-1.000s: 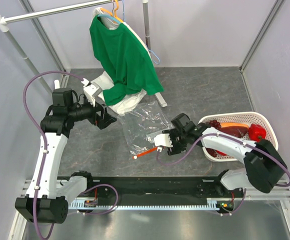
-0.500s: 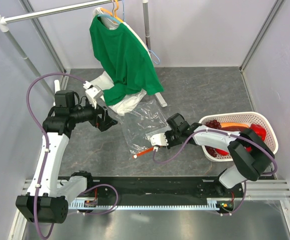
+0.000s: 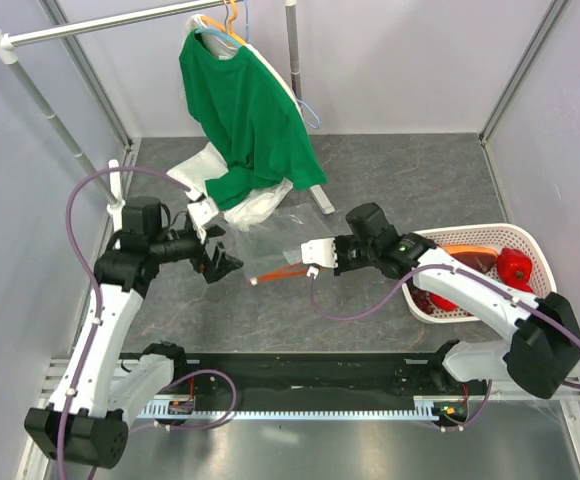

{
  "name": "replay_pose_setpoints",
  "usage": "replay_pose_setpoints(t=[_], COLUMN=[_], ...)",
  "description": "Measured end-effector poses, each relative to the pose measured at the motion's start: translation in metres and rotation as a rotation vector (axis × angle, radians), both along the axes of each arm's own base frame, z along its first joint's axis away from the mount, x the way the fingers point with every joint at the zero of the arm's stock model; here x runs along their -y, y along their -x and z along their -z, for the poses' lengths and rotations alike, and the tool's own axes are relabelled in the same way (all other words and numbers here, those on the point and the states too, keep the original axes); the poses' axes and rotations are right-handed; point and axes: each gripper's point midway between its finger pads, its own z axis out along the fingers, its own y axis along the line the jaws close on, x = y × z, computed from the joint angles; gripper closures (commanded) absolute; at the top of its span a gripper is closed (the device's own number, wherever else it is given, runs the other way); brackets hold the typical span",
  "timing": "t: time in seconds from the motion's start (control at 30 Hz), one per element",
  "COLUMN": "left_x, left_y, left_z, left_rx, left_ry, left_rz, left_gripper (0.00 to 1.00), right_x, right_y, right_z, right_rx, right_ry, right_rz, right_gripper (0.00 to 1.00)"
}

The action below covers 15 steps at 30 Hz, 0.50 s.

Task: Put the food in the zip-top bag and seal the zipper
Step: Pick up the zipper food storage bag at the center of the board.

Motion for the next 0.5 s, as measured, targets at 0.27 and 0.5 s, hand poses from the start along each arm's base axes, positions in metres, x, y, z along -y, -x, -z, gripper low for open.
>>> replay_pose_setpoints(t=[0.27,0.5], left_x=[0.036,0.055], left_y=[0.019,0.005], left_z=[-0.002,-0.015], left_rx=[0.275,0.35], left_ry=[-0.077,-0.088], left_rz=[0.135,0.151], left_gripper=[0.07,0.15], right_x=[-0.01,-0.012], right_y=[0.001,0.005], right_z=[-0.053,-0.064], right_rx=[-0.005,-0.006], right_ry=[-0.161,-0.204], right_rz=[0.079,0.078], right_gripper=[1.0,1.0])
